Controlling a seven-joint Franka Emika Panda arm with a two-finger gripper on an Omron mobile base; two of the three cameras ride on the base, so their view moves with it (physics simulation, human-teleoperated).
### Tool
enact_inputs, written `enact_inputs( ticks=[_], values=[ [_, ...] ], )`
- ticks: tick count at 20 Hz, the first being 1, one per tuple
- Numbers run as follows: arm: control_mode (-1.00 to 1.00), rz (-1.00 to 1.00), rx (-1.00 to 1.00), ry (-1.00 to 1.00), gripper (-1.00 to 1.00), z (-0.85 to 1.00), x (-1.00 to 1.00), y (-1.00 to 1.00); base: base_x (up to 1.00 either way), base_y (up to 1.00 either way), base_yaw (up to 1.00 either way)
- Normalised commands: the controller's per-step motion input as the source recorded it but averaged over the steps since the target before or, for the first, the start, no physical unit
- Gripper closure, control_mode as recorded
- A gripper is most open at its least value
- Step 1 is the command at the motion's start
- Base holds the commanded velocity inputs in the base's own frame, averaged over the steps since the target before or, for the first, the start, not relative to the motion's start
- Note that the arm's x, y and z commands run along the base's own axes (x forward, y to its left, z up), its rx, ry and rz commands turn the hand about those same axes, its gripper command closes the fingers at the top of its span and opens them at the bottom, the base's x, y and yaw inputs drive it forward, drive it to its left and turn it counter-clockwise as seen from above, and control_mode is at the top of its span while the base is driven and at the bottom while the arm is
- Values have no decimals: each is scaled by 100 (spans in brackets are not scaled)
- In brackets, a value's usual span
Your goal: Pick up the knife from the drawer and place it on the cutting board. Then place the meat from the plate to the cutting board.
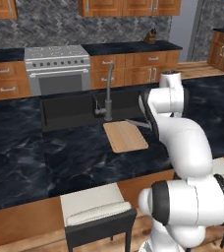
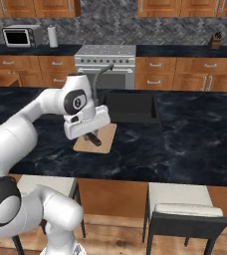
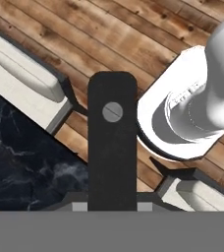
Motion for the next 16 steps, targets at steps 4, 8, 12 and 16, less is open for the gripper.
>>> enact_inputs(
  ticks=[4,8,12,16],
  values=[
    [-100,-20,4,-5,100,-24,31,8,0,0,0],
    [-100,-4,6,-12,100,-18,31,6,0,0,0],
    [-100,0,0,-11,100,-10,44,26,0,0,0],
    [-100,0,-2,-2,100,-13,42,38,0,0,0]
  ],
)
